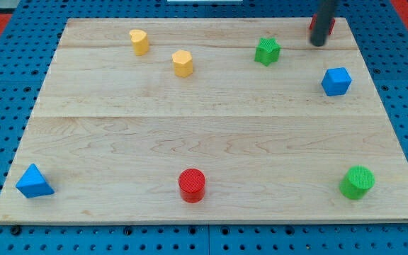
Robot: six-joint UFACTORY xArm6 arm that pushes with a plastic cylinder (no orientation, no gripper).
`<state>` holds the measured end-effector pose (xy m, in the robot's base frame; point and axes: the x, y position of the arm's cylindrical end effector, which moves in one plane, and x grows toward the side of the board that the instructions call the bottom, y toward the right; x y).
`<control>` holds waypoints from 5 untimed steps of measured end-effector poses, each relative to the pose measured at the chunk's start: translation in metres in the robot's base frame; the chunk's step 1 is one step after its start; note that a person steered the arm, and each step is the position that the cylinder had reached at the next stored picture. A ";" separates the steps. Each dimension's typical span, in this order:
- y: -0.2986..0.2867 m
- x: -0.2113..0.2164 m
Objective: Slide the red star top right to the green star
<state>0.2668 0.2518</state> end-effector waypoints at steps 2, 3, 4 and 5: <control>0.084 -0.074; 0.083 -0.076; 0.083 -0.076; 0.069 -0.076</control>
<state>0.1910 0.3209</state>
